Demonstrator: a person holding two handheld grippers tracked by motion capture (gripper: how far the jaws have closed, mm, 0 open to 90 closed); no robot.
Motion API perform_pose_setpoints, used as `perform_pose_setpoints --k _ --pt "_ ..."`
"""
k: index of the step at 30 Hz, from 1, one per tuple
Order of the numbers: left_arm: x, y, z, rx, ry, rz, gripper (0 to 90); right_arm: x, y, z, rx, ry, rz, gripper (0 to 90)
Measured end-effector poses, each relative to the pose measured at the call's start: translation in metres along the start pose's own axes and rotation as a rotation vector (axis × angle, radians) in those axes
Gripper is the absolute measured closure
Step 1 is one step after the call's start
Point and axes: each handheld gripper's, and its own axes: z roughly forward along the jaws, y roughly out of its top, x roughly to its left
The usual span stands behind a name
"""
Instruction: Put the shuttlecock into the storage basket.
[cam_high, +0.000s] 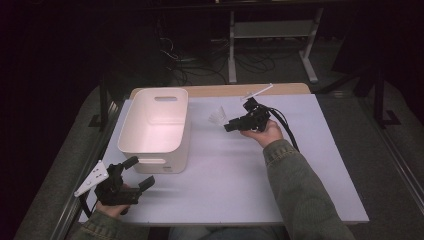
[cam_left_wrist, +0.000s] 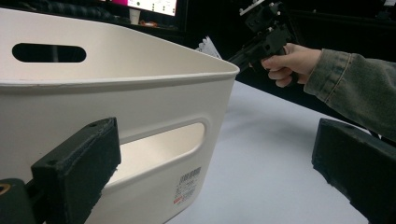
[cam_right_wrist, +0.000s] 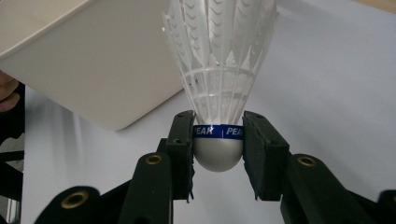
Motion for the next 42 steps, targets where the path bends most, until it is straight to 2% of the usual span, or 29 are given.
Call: perform_pose_setpoints --k 21,42 --pt "0.0 0.0 0.0 -0.001 -0.001 -0.002 0.8 0.032 0.018 -0.007 -0.011 0.03 -0.039 63.7" --pt "0.0 0.0 0.0 -0.004 -0.001 -0.006 0.8 0.053 0.033 -0.015 -0.031 0.048 -0.063 63.7"
